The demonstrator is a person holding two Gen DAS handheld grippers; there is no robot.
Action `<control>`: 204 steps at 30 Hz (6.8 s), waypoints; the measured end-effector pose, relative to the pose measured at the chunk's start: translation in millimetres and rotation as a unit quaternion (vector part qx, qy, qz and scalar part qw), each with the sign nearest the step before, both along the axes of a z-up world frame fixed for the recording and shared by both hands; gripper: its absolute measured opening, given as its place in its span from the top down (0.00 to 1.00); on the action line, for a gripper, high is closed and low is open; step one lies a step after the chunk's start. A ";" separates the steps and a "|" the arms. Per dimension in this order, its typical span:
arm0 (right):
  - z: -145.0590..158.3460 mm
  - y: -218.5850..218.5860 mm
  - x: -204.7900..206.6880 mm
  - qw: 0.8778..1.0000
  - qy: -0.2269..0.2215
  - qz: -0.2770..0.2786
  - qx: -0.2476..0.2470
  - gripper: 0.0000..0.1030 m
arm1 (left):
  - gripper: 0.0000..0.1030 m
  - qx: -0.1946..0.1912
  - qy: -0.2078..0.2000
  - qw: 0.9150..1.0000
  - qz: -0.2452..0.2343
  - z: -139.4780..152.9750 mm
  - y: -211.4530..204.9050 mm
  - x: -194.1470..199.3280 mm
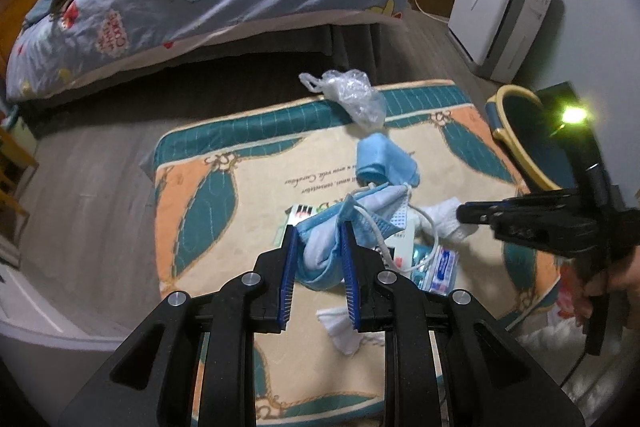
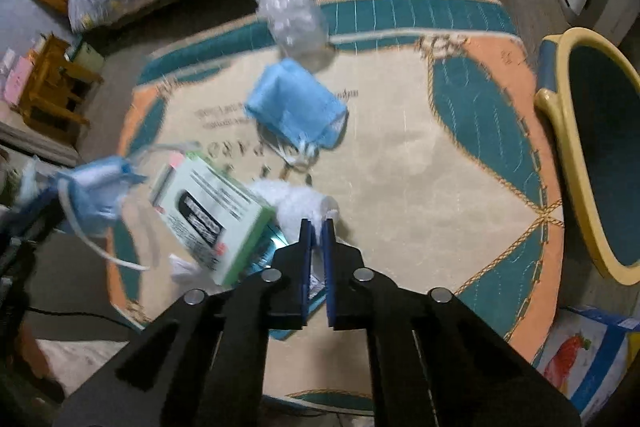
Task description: Collect trash
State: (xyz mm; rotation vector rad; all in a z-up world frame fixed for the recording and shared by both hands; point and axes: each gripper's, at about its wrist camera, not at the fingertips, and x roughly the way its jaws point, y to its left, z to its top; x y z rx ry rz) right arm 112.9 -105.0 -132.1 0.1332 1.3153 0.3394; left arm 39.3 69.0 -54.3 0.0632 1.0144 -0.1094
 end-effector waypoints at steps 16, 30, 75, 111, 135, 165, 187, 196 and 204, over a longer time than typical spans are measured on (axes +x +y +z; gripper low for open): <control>130.4 -89.2 13.1 0.985 -0.153 -0.059 0.052 0.98 | 0.78 -0.030 -0.074 0.995 -0.062 73.4 -62.0 31.3; 96.3 -162.7 35.6 0.981 -0.112 -0.122 0.104 0.98 | 0.78 -0.006 -0.076 0.988 -0.133 54.3 -134.9 81.0; 66.8 -67.0 1.8 0.994 -0.091 0.058 -0.001 0.90 | 0.78 -0.020 -0.059 0.995 -0.077 51.8 -103.2 100.6; 39.4 -306.5 27.7 0.953 -0.076 -0.294 -0.004 0.90 | 0.78 -0.023 -0.039 0.973 -0.227 -22.3 -315.8 94.2; 57.2 -296.3 29.7 0.949 -0.090 -0.304 0.006 0.16 | 0.15 -0.024 -0.053 0.980 -0.190 -14.8 -293.2 97.4; 99.2 -227.4 -1.7 0.961 -0.110 -0.251 -0.033 0.06 | 0.08 0.001 -0.105 0.991 -0.080 34.0 -162.5 38.9; 90.4 -102.4 -7.9 0.985 -0.118 -0.118 -0.052 0.06 | 0.08 0.061 -0.055 0.997 -0.010 -2.2 -46.1 -7.7; 59.4 -37.2 -12.2 0.995 -0.074 -0.054 -0.041 0.06 | 0.08 0.098 -0.023 0.995 0.011 -29.7 -5.0 -19.5; -1.6 15.3 -32.4 0.998 -0.001 0.003 -0.062 0.15 | 0.08 0.057 -0.038 0.995 0.065 -16.5 35.2 -15.4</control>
